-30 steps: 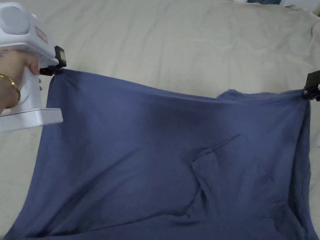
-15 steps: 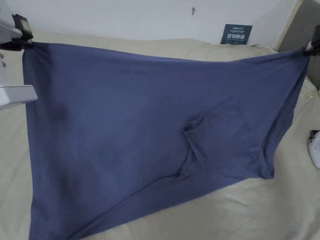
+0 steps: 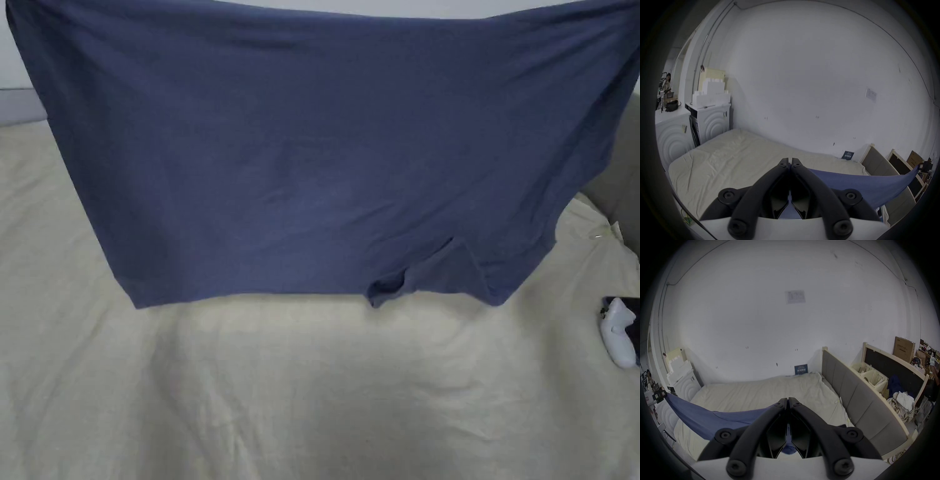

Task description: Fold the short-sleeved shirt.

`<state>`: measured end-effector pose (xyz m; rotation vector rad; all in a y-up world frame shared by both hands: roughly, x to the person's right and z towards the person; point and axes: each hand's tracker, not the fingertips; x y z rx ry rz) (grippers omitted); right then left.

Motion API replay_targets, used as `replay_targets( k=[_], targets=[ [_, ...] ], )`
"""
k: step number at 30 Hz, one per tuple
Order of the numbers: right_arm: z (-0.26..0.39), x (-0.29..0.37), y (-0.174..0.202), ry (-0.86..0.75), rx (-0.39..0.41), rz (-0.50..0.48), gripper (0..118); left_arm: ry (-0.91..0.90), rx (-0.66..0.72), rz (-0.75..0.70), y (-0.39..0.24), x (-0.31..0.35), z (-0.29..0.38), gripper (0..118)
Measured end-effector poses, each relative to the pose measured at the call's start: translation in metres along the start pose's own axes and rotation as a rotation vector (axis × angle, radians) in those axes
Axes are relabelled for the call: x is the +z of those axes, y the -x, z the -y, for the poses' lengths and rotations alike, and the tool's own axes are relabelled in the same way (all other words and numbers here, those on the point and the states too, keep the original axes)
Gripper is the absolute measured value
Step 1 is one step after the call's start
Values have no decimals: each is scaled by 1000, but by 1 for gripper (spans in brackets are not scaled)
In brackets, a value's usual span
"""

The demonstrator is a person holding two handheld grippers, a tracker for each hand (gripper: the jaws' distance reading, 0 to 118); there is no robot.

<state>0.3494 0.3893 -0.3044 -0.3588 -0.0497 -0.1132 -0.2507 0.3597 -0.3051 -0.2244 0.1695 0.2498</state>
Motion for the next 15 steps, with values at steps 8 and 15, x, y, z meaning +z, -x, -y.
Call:
replay_targets(
  k=[8,15],
  targets=[
    [-37,12,2,-65,12,19,1,-83,-18,-15,-17,12,-41,0],
    [-62,-15,12,-68,-10,55,1,-82,-51,-77,-33,-17,-61,0]
  ],
)
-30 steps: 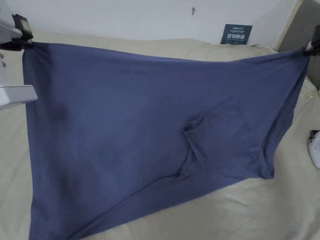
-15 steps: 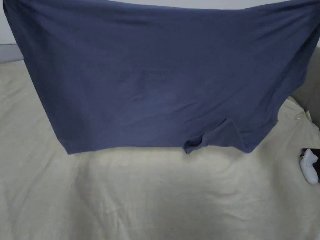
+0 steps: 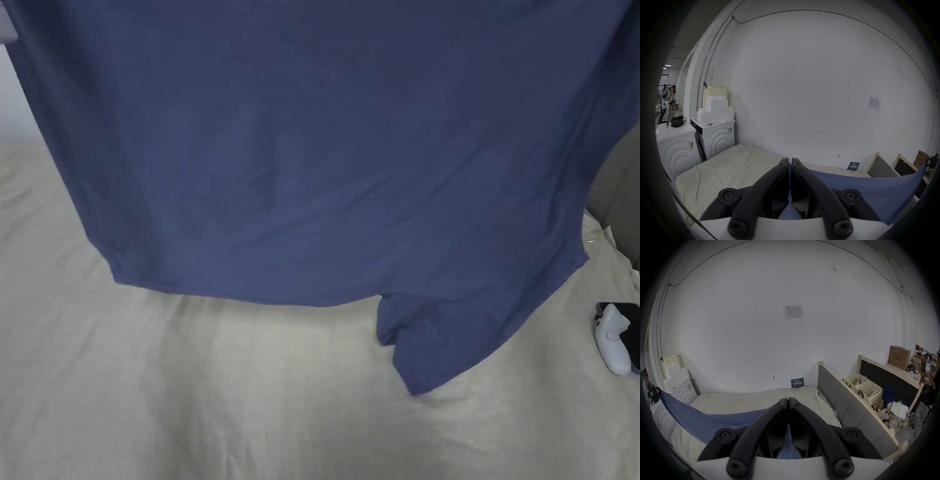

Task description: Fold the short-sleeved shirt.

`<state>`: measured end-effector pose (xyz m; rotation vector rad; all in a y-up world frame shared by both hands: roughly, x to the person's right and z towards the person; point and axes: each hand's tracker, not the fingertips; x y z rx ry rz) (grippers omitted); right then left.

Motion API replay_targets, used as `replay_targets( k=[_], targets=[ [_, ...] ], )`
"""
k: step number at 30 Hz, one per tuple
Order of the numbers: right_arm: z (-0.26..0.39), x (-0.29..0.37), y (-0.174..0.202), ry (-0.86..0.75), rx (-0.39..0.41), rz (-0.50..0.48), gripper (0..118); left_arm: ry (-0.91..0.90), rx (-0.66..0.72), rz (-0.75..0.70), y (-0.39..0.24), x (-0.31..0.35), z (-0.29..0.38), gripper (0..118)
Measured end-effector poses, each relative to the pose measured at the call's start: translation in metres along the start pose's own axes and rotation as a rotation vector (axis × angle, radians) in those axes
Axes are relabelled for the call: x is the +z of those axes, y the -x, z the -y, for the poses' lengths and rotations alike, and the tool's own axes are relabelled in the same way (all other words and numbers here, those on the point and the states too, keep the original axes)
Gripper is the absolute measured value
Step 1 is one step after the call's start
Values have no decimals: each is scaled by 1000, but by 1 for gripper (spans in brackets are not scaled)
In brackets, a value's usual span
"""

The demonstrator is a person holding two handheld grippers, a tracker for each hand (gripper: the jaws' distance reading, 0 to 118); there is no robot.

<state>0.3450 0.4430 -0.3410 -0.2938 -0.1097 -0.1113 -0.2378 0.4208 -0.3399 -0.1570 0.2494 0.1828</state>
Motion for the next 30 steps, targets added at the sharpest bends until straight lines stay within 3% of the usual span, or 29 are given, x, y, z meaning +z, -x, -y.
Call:
replay_targets(
  k=[11,16,30],
  targets=[
    [-62,-96,26,-47,-28,50,1,-24,-92,-90,-42,-92,-16,0],
    [-82,-141,45,-88,-4,84,1,-65,-94,-108,-62,-146,-22,0],
    [-92,-216,62,-225,4,169,1,-177,-117,-131,-104,-242,-2,0]
  ],
)
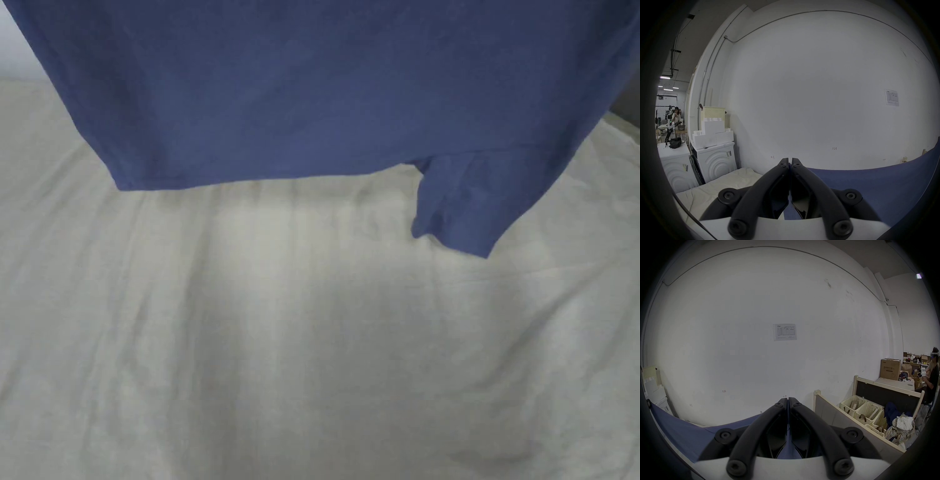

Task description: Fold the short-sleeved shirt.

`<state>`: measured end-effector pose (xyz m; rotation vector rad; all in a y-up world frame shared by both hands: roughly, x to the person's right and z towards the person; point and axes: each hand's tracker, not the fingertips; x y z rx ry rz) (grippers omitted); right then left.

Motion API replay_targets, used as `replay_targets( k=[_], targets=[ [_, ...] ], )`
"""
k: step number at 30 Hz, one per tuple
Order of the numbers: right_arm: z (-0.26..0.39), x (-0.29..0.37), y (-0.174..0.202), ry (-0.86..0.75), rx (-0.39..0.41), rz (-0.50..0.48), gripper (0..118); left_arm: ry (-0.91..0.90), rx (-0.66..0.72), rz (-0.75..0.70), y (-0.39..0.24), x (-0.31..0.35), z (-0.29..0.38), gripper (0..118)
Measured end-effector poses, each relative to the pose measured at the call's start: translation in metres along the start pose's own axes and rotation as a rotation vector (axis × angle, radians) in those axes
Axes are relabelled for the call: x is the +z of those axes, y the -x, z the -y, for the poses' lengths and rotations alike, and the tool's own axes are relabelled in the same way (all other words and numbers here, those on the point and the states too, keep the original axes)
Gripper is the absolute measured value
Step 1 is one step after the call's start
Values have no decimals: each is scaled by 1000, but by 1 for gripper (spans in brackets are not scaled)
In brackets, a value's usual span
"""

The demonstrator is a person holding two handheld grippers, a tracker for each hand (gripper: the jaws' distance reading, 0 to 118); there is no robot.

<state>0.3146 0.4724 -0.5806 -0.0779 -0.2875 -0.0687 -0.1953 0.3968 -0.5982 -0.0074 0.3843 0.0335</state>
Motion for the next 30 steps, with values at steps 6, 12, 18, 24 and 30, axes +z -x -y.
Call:
replay_targets(
  k=[6,12,18,24,30],
  targets=[
    [29,-16,7,10,-10,11,1,22,-40,-5,-14,-18,40,0],
    [94,-50,-6,123,-14,5,1,132,-66,11,-27,-34,121,0],
    [211,-76,-29,336,-77,14,1,345,-103,45,-35,-29,236,0],
    [351,-55,-49,558,-118,25,1,547,-72,49,-22,11,342,0],
    [472,0,-68,789,-54,15,1,707,-104,48,13,68,415,0]
  ],
)
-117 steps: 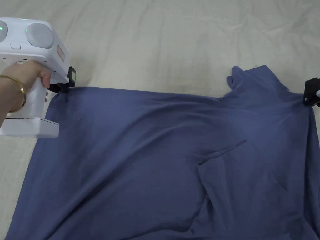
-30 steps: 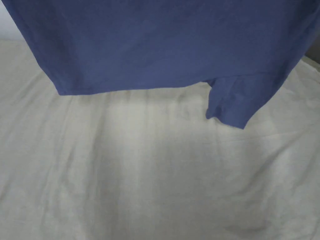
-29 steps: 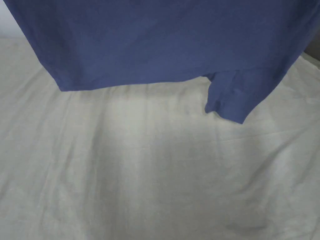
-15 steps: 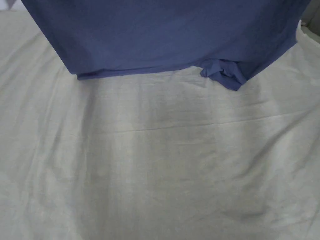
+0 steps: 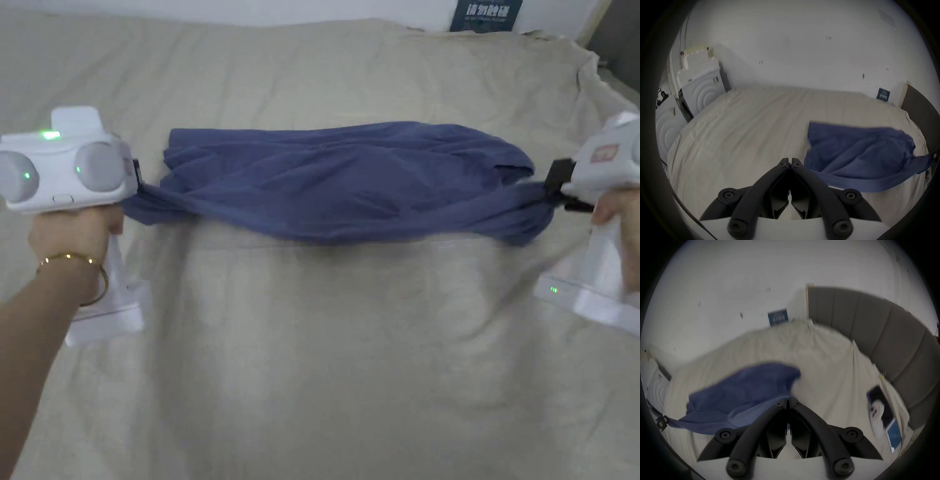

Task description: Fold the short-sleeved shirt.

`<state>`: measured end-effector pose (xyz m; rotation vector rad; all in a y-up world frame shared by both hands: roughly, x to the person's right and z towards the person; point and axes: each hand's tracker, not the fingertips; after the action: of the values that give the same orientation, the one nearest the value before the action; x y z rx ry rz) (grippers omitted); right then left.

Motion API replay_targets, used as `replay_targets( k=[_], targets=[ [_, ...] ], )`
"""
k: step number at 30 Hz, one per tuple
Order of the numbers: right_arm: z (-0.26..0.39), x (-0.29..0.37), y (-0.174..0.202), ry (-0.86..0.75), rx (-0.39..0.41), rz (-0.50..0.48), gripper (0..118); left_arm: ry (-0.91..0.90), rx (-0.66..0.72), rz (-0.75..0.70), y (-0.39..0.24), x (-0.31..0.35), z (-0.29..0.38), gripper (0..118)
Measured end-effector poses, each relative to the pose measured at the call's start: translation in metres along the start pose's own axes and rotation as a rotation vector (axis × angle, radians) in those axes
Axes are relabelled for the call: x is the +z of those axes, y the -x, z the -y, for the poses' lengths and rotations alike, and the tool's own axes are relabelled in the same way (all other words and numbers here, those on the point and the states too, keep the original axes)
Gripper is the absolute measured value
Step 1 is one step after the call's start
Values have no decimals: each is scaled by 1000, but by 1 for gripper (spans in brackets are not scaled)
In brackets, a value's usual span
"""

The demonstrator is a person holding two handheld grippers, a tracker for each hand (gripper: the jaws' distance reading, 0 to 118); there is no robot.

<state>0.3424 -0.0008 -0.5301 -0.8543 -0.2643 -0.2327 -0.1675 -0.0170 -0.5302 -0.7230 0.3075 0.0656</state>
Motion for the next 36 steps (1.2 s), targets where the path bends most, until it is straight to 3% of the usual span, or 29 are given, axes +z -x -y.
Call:
replay_targets(
  k=[7,12,21,25,30,36],
  targets=[
    [92,22,-33,90,43,13,1,99,-6,20,33,43,77,0],
    [121,62,-61,93,83,-11,1,121,-50,66,58,84,118,0],
    [164,148,-115,68,202,-67,1,87,-10,108,109,158,177,0],
    [192,169,-137,73,182,-93,1,67,-136,114,115,185,200,0],
    [230,185,-151,91,198,-109,1,67,-27,127,132,206,221,0],
    [261,186,-161,132,207,-111,1,110,-57,109,146,216,251,0]
  ],
)
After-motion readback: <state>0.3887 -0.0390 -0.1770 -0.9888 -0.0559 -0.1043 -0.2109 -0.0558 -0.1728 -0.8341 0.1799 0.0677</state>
